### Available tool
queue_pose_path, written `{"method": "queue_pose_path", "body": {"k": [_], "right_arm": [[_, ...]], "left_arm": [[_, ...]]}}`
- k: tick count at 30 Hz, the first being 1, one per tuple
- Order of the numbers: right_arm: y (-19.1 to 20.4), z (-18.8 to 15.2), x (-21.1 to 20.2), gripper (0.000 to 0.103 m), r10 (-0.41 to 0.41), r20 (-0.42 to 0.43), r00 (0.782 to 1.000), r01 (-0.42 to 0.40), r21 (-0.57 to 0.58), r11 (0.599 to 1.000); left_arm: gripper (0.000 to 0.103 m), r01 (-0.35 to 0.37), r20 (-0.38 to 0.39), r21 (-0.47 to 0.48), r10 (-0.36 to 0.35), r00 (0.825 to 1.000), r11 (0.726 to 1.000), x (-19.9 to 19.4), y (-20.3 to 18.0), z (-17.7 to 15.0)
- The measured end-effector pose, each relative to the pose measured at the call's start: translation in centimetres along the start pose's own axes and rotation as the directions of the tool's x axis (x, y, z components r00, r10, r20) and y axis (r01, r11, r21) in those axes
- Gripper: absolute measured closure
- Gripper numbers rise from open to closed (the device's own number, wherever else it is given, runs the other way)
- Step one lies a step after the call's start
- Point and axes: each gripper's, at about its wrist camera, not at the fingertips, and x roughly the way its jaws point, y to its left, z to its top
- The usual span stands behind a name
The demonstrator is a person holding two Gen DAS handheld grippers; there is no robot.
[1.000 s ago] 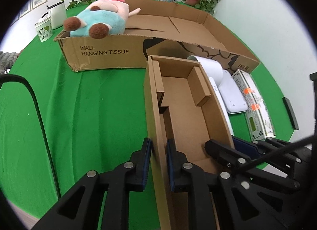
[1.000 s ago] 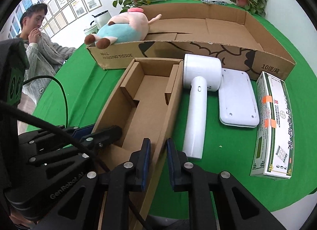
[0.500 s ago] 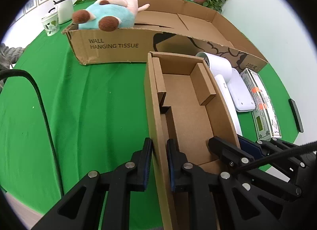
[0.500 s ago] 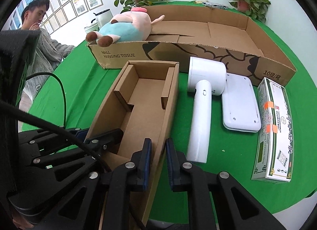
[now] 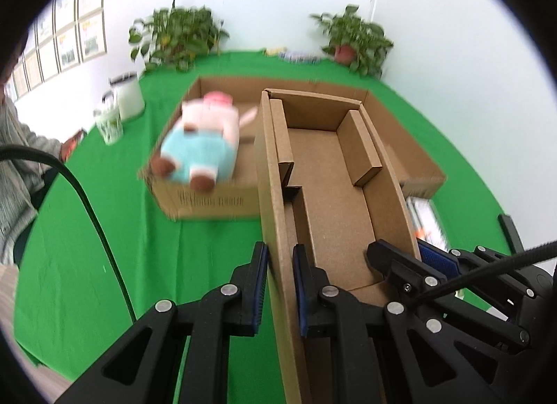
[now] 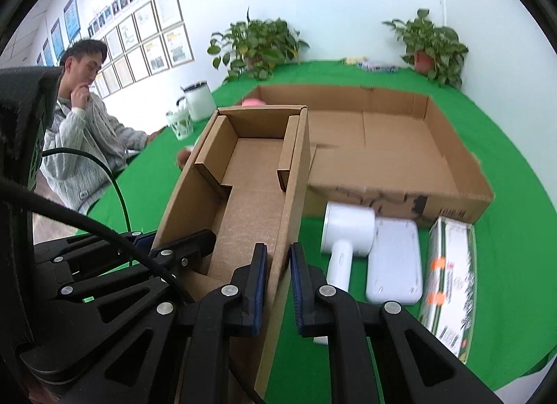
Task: Organize objects
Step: 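Lift the cardboard insert tray with the left gripper and carry it over the box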
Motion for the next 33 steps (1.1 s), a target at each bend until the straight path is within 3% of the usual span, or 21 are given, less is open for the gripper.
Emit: {"method": "queue_pose_path", "body": {"k": [13, 21, 27, 33], "right_arm": [[-1.4, 9.8, -4.2, 0.091, -0.029, 0.143, 0.989, 0.033, -0.025, 0.999], [-2.3, 20.1, -3.4, 0.091, -0.016, 0.132, 0.991, 0.021, -0.036, 0.999], [-3.8, 26.8, -1.1, 0.091, -0.034, 0.112, 0.993, 0.035, -0.012, 0.999], [-5.5, 29.6, 4.4, 0.091, -0.006, 0.046, 0.999, 0.005, 0.018, 1.0]], "left_arm": [[0.09, -0.003, 0.134, 0.065, -0.005, 0.991, 0.998, -2.0, -1.5, 9.6], [0.091, -0.015, 0.154, 0.06, 0.005, 0.988, 0.998, -1.3, -0.6, 18.4], [0.091, 0.012, 0.079, 0.052, -0.016, 0.997, 0.999, 2.2, 0.0, 23.0], [0.092, -0.018, -0.009, 0.055, 0.018, 1.0, 0.998, 7.9, 0.6, 23.4]]}}
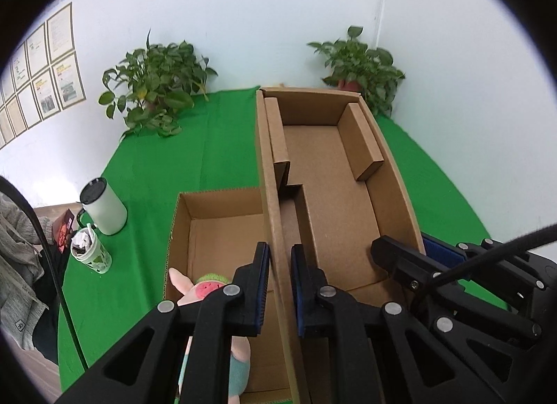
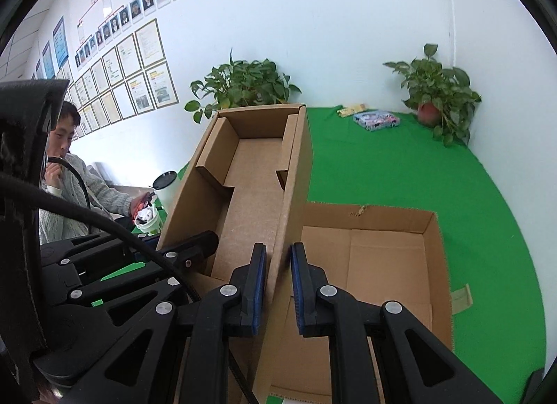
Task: Organize objects
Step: 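Lift the cardboard insert tray with the left gripper and carry it over the box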
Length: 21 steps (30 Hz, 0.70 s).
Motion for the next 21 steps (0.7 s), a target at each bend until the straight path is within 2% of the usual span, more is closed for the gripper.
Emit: {"method": "queue_pose_path", "body": {"k": [6, 12, 17, 21], "right_arm": [[-2.1, -1.9, 7.9, 0.091, 0.059, -0.088, 0.994, -0.055, 0.05, 0.997], [-3.9, -5.6, 15.3, 0.091, 0.117, -0.172, 0.978, -0.1, 0.104, 0.989], [-5.6, -8.6, 20.1, 0.092, 0.147, -0.235, 0.961, -0.112, 0.153, 0.982], [-6.4, -10.6, 22.5, 0.092, 0.168, -0.282, 0.945, -0.111, 0.207, 0.972]], "left_arm": [[0.092, -0.045, -0.115, 0.008, 0.046, 0.992, 0.999, 6.7, 0.7, -1.8], [0.091, -0.085, -0.234, 0.024, 0.088, 0.968, 0.996, 12.6, 0.9, -4.5], [0.092, -0.09, -0.303, 0.029, 0.094, 0.948, 0.996, 15.5, 1.5, -5.7], [0.088, -0.112, -0.299, 0.062, 0.126, 0.946, 0.992, 15.5, 1.2, -6.2]]}}
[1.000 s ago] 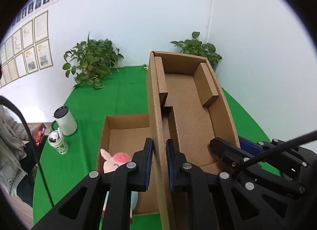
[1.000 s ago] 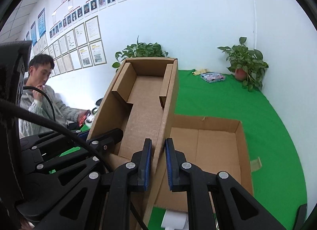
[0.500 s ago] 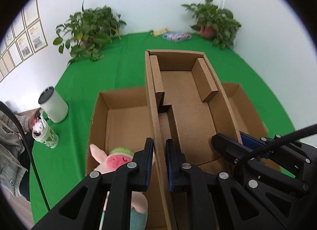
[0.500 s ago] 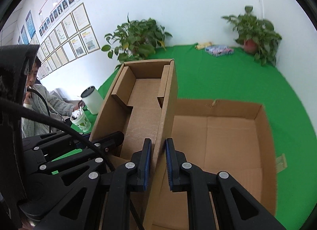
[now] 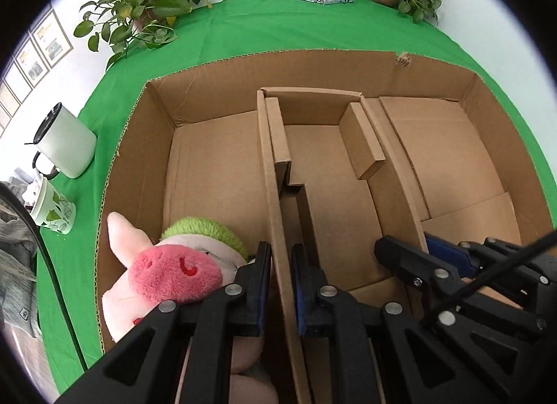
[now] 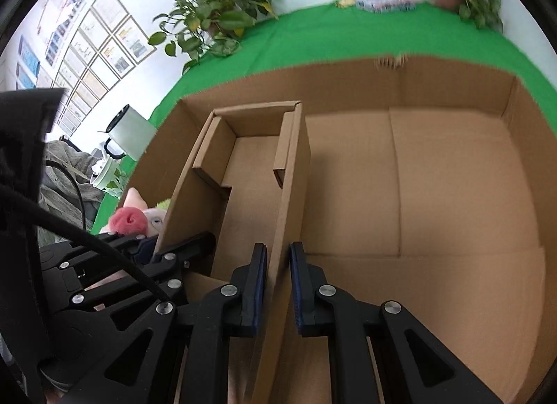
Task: Organize objects
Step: 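Lift the cardboard insert tray with the left gripper and carry it over the box, then lower the insert tray into the box beside the pig and release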
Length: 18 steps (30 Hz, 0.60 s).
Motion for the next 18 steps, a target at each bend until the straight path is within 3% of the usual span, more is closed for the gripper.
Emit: {"method": "queue_pose_path", "body": {"k": [5, 12, 18], "right_arm": [[-0.3, -0.4, 1.7, 0.097, -0.012, -0.037, 0.999, 0.012, 0.022, 1.0], [2.0, -1.4, 1.6, 0.096, -0.137, -0.041, 0.99, 0.135, -0.049, 0.99], [4.7, -1.7, 1.4, 0.095, -0.244, -0.024, 0.969, 0.239, -0.139, 0.961]], "left_arm": [[0.082, 0.027, 0.006, 0.01, -0.027, 1.0, 1.0, -1.6, 0.2, -0.1], [0.082, 0.048, 0.126, -0.041, -0.042, 0.991, 0.998, -6.8, 2.7, -1.3], [0.082, 0.034, 0.151, -0.052, -0.026, 0.988, 0.998, -7.9, 3.8, -3.4]]}}
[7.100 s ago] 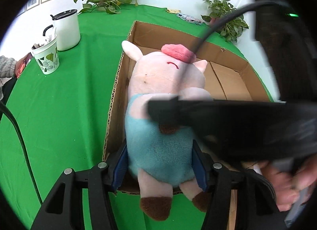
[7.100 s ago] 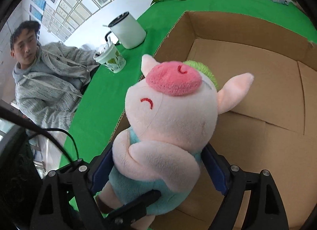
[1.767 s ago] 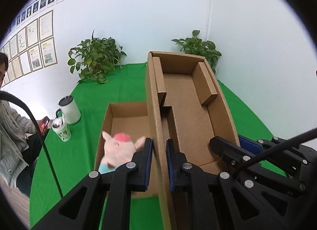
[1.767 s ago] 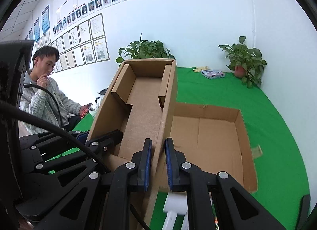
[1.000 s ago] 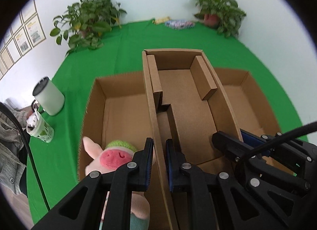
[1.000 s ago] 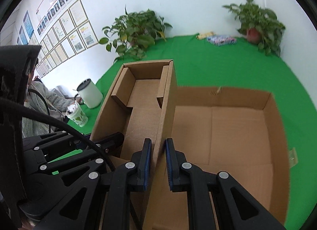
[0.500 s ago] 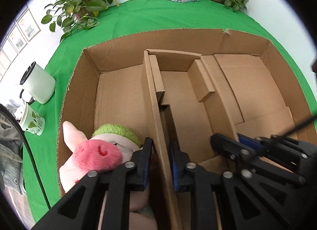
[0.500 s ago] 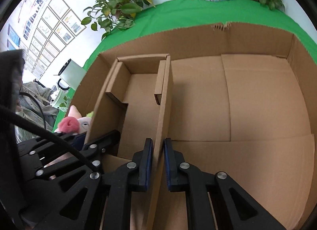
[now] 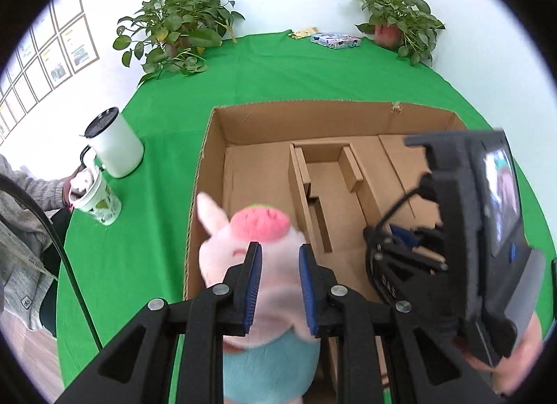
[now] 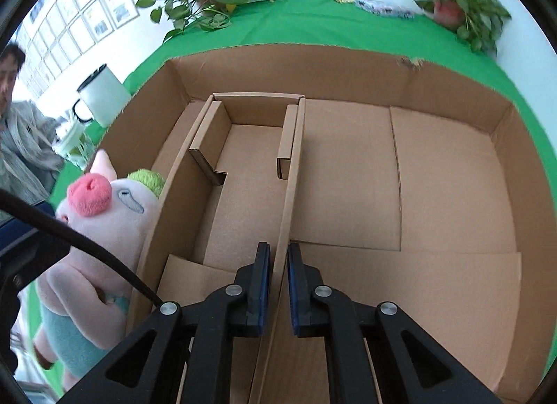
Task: Organize objects
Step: 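Lower the insert tray into the box beside the pig and release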
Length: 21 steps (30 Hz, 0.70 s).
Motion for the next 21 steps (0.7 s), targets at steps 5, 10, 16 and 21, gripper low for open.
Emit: {"method": "queue_pose_path", "body": {"k": [5, 10, 16, 21], "right_arm": [[1.5, -0.1, -0.3, 0.094, -0.057, 0.016, 0.998, 0.058, -0.077, 0.995], [1.3, -0.1, -1.2, 0.089, -0.029, 0.065, 0.997, 0.036, -0.108, 0.994], [-1.5, -2.4, -8.9, 0.032, 0.009, 0.243, 0.97, 0.007, -0.065, 0.998], [-3.7, -8.7, -14.8, 0.018, 0.0, 0.321, 0.947, 0.005, -0.016, 1.0]], "left_arm": [[0.082, 0.011, 0.009, -0.008, -0.011, 1.0, 1.0, -0.4, 0.8, -1.3], [0.064, 0.007, 0.062, -0.017, -0.006, 0.998, 1.0, -1.8, 0.9, -2.6], [0.036, -0.007, 0.232, -0.012, 0.009, 0.973, 1.0, -5.4, 0.7, -4.8], [0.024, -0.021, 0.373, -0.018, 0.026, 0.928, 1.0, -8.7, -0.7, -7.2]]}}
